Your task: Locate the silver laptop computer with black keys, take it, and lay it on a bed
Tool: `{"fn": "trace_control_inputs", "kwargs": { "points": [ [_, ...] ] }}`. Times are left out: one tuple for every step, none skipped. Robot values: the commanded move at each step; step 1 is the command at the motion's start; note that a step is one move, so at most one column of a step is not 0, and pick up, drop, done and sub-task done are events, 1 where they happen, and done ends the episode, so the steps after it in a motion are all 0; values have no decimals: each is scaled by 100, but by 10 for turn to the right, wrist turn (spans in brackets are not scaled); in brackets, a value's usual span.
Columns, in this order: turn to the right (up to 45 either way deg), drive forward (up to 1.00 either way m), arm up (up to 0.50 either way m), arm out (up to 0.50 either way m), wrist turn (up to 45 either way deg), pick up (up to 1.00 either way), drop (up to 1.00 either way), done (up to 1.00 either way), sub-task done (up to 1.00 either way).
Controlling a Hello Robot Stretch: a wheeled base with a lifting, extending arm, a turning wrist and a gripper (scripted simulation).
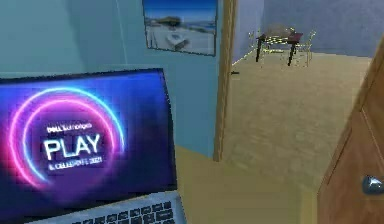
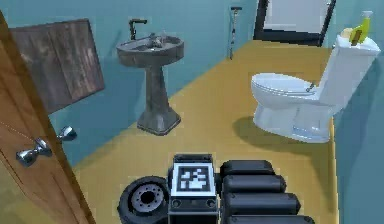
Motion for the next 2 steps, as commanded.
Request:
{"fn": "trace_control_inputs", "kwargs": {
  "points": [
    [0,55,0,0,0,0,0,0,0],
    [300,0,0,0,0,0,0,0,0]
  ]
}}
